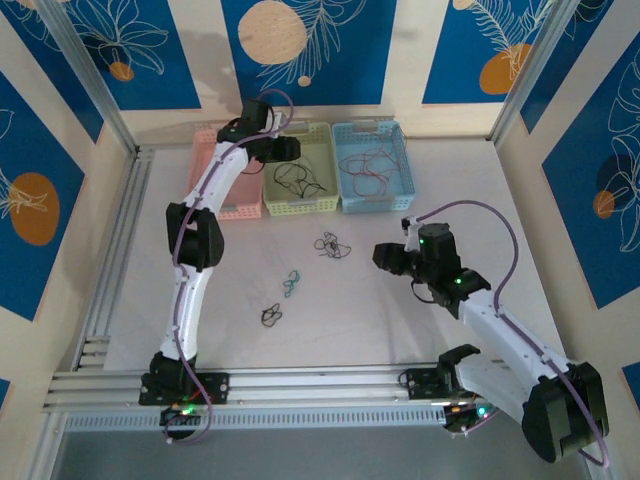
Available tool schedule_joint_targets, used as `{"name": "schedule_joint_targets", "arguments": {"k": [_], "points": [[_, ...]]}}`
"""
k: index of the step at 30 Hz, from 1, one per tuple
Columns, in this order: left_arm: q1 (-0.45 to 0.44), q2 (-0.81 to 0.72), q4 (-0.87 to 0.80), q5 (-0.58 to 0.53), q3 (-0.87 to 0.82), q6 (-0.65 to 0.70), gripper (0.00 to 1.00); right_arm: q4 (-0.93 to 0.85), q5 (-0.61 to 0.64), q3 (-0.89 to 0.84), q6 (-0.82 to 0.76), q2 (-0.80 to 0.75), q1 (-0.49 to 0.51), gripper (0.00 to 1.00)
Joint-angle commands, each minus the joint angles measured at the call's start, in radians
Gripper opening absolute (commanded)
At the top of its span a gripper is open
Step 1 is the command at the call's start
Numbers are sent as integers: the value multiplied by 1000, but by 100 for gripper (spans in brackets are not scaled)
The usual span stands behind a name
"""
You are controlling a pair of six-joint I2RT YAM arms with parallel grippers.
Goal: Untangle the cables
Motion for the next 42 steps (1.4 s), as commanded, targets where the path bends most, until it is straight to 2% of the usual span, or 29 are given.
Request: {"name": "schedule_joint_targets", "arguments": {"k": [1,5,8,12,16,18,21,25,27,31,35,42], "points": [[-7,-88,-54,47,32,11,69,25,-59,50,-25,76,14,49],[-18,-211,-93,44,10,31,73,8,-96,135,-45,236,33,49],[-28,-359,-77,42,-121,25,73,-19,-96,220,-65,382,46,49],[-61,-672,45,49,-492,3,73,-54,-70,336,-108,553,57,41],[-121,-1010,192,41,-897,-17,76,-90,-55,445,-162,685,75,41],[-142,-1141,221,42,-1041,-32,76,-126,-41,499,-186,743,83,42],[-166,-1321,230,50,-1214,-48,76,-170,-21,558,-205,821,84,43],[-168,-1533,233,158,-1390,-66,75,-179,-44,590,-216,877,98,45],[-169,-1622,226,156,-1458,-80,75,-184,-44,610,-220,906,108,45],[-169,-1686,189,147,-1505,-81,74,-208,-25,659,-236,953,126,45],[-168,-1698,178,149,-1524,-77,74,-206,-15,651,-239,959,145,37],[-169,-1697,198,161,-1560,-90,74,-203,-18,609,-238,890,163,8]]}}
